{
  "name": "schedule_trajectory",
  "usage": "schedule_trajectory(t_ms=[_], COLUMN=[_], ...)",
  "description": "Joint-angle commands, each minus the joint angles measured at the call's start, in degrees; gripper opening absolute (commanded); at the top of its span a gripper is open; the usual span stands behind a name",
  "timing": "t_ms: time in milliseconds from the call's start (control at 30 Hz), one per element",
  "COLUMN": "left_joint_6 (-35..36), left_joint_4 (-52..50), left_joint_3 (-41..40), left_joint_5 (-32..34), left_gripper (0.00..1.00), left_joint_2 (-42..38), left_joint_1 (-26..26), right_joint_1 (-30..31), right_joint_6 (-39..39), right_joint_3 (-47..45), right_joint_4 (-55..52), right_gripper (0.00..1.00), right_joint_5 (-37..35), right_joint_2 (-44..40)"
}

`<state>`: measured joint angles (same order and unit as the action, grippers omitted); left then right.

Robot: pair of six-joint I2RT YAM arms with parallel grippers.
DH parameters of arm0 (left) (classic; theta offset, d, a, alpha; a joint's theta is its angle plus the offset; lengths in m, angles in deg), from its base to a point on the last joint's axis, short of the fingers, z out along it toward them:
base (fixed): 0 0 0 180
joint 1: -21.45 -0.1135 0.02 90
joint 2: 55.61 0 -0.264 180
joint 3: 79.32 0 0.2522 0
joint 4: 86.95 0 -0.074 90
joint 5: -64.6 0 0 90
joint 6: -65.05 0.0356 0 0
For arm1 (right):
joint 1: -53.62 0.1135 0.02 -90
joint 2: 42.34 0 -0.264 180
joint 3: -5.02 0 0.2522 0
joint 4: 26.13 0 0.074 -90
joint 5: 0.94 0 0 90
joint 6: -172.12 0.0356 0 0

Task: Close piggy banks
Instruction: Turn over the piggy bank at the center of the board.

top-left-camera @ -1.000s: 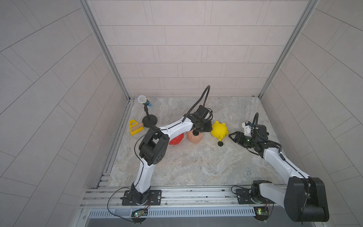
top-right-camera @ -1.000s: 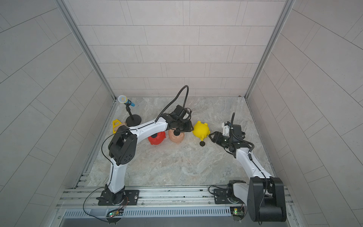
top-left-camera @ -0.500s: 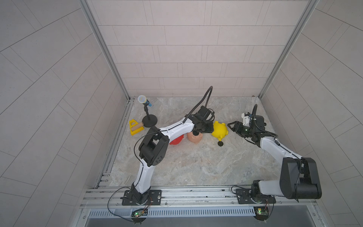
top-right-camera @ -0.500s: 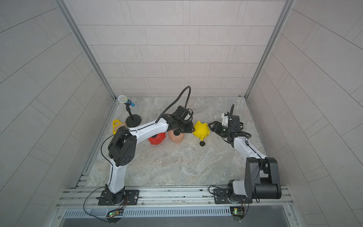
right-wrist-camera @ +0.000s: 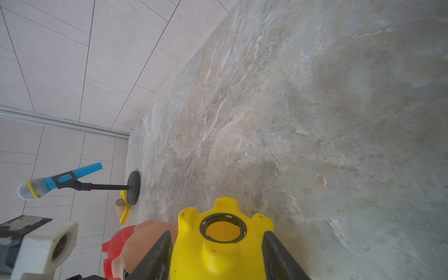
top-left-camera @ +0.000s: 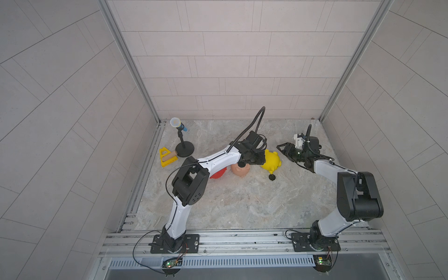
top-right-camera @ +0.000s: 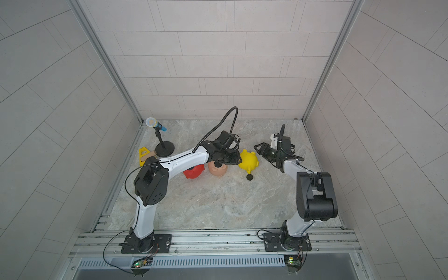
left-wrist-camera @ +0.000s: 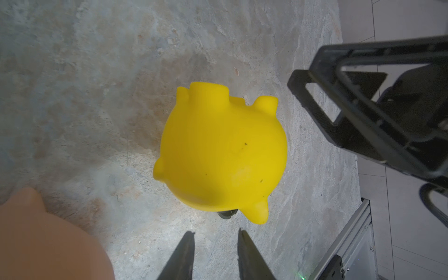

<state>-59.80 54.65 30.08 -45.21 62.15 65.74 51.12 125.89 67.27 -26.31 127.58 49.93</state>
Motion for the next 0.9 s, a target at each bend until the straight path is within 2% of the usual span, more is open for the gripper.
schedule_trajectory(t_ms=[0, 867], left_joint_6=[1.4, 2.4], left_joint_4=[-1.8, -5.1], left_joint_3=[2.1, 5.2], left_joint_5=[1.0, 1.4], left_gripper=[0.35, 0.35], left_joint_2=[0.6, 3.9], left_joint_1=[0.4, 1.0], right_joint_1=[0.5, 2.1], right_joint_6=[1.8, 3.5], right_joint_3=[1.8, 2.9], right_joint_4=[3.6, 6.6], right_gripper=[0.60, 0.60], right_joint_5=[1.2, 2.9], right_joint_2=[1.5, 7.2])
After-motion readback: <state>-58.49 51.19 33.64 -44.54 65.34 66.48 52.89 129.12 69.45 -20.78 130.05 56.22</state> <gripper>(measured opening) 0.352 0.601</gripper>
